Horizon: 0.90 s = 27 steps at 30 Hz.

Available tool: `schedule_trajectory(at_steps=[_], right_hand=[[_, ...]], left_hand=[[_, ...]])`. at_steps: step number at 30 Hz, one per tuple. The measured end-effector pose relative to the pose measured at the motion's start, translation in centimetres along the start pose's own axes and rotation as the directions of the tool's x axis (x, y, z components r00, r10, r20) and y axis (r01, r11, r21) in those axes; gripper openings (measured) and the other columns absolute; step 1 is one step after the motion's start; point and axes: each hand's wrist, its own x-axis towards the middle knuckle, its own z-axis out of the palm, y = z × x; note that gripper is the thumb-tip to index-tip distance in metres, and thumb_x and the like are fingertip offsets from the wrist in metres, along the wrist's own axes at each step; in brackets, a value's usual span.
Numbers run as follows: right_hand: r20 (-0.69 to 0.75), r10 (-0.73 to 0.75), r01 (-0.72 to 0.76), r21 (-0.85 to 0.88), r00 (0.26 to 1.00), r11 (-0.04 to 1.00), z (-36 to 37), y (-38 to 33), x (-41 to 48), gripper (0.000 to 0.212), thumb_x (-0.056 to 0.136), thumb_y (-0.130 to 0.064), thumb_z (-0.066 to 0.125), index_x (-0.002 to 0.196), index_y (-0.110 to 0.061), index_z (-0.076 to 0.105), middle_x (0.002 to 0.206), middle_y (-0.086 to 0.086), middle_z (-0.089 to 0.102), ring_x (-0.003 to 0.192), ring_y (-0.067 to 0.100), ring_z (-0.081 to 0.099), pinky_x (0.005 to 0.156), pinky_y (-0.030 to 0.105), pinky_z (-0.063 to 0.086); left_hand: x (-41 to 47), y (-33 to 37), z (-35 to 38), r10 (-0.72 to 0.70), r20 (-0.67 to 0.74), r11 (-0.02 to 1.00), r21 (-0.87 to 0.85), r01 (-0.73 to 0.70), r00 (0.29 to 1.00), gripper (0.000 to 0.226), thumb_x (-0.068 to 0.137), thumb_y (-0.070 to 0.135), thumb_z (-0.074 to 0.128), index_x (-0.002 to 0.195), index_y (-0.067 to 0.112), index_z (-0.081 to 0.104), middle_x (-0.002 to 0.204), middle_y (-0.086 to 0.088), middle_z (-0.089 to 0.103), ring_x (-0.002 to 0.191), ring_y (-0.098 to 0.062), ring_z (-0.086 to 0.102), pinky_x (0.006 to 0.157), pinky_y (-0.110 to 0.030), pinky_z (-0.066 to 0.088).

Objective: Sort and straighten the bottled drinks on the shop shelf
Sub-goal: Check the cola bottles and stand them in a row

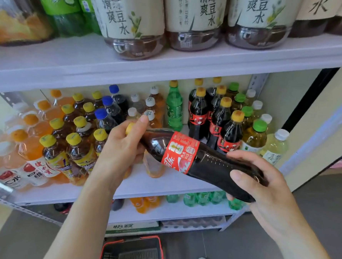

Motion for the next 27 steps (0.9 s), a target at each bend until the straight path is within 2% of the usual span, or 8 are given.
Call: schedule_trajectory(at_steps=[4, 9, 11, 14, 17, 20, 24, 27], right_hand=[[-0.027, -0.004, 0.003, -0.038, 1.0, 0.999, -1.1, 0.0, 1.0, 0.076, 0.058, -0.052, 0.087, 0.125, -0.027, 0.061, 0.111, 0.004, 0.067, 0.099, 0.026, 0.065, 0.082, 0.041, 0.053], [0.005, 0.126, -0.124, 0.224, 0.992, 0.967, -1.9, -0.3, 2.1, 0.058, 0.064, -0.016, 0.085, 0.117, -0.024, 0.065, 0.106, 0.002, 0.068, 0.089, 0.019, 0.068, 0.064, 0.03, 0.056], [0.032, 0.175, -0.178, 0.162, 0.984, 0.971, -2.3, -0.7, 2.2, 0.051, 0.065, -0.024, 0.086, 0.112, -0.023, 0.067, 0.11, 0.004, 0.068, 0.091, 0.022, 0.069, 0.06, 0.031, 0.056], [0.033, 0.223, -0.222, -0.043, 0.974, 0.974, -2.3, -0.7, 2.1, 0.043, 0.074, -0.048, 0.067, 0.112, -0.028, 0.067, 0.113, 0.007, 0.065, 0.098, 0.03, 0.068, 0.058, 0.032, 0.056], [-0.017, 0.163, -0.163, -0.037, 0.987, 0.986, -2.3, -0.1, 2.0, 0.041, 0.073, -0.046, 0.069, 0.11, -0.029, 0.069, 0.111, 0.006, 0.065, 0.1, 0.025, 0.066, 0.06, 0.029, 0.056], [-0.02, 0.071, -0.071, -0.006, 0.997, 0.997, -2.3, 0.2, 2.2, 0.045, 0.069, -0.038, 0.075, 0.113, -0.029, 0.067, 0.108, -0.001, 0.069, 0.098, 0.023, 0.069, 0.068, 0.031, 0.058], [-0.012, -0.072, 0.066, -0.248, 0.997, 0.967, -2.7, -0.1, 2.6, 0.057, 0.067, -0.024, 0.082, 0.119, -0.034, 0.062, 0.113, -0.004, 0.065, 0.105, 0.018, 0.065, 0.087, 0.038, 0.054], [0.037, -0.147, 0.151, -0.32, 0.988, 0.935, -2.8, 0.0, 3.0, 0.064, 0.069, -0.007, 0.087, 0.121, -0.033, 0.06, 0.124, -0.002, 0.057, 0.113, 0.019, 0.059, 0.095, 0.042, 0.05]], left_hand=[[0.5, -0.6, 1.1, -0.033, -0.021, 0.995, -0.091, 0.031, 0.999, 0.029, 0.092, 0.042, 0.059, 0.081, 0.016, 0.052, 0.048, 0.009, 0.032, 0.039, -0.004, 0.025, 0.036, -0.015, 0.026], [0.9, -1.0, 1.8, 0.075, 0.006, 0.984, -0.164, -0.073, 0.997, 0.019, 0.095, 0.032, 0.06, 0.077, 0.025, 0.059, 0.059, 0.0, 0.034, 0.048, -0.009, 0.031, 0.043, -0.019, 0.033], [1.0, -1.0, 1.6, 0.128, 0.051, 0.979, -0.166, -0.118, 0.99, 0.014, 0.091, 0.035, 0.062, 0.08, 0.026, 0.06, 0.062, 0.001, 0.041, 0.051, -0.01, 0.036, 0.046, -0.021, 0.038], [1.2, -1.1, 0.9, 0.158, 0.147, 0.981, -0.132, -0.139, 0.976, 0.013, 0.084, 0.038, 0.065, 0.086, 0.026, 0.06, 0.065, 0.007, 0.048, 0.054, -0.009, 0.043, 0.051, -0.022, 0.04], [1.3, -1.1, 0.9, 0.103, 0.158, 0.98, -0.185, -0.073, 0.982, 0.008, 0.085, 0.029, 0.066, 0.084, 0.024, 0.06, 0.066, 0.006, 0.046, 0.057, -0.01, 0.041, 0.051, -0.02, 0.041], [1.4, -1.2, 1.4, -0.025, 0.056, 0.987, -0.158, 0.033, 0.998, 0.012, 0.092, 0.024, 0.061, 0.081, 0.021, 0.058, 0.063, 0.002, 0.042, 0.051, -0.01, 0.035, 0.043, -0.018, 0.036], [1.7, -1.0, 1.4, -0.253, 0.012, 0.966, -0.049, 0.253, 0.968, 0.029, 0.093, 0.046, 0.058, 0.086, 0.018, 0.055, 0.052, 0.006, 0.025, 0.042, -0.007, 0.019, 0.034, -0.017, 0.017], [1.7, -1.3, 1.3, -0.263, -0.001, 0.964, -0.053, 0.262, 0.965, 0.031, 0.095, 0.046, 0.055, 0.086, 0.016, 0.054, 0.05, 0.007, 0.026, 0.041, -0.007, 0.018, 0.036, -0.016, 0.015]])
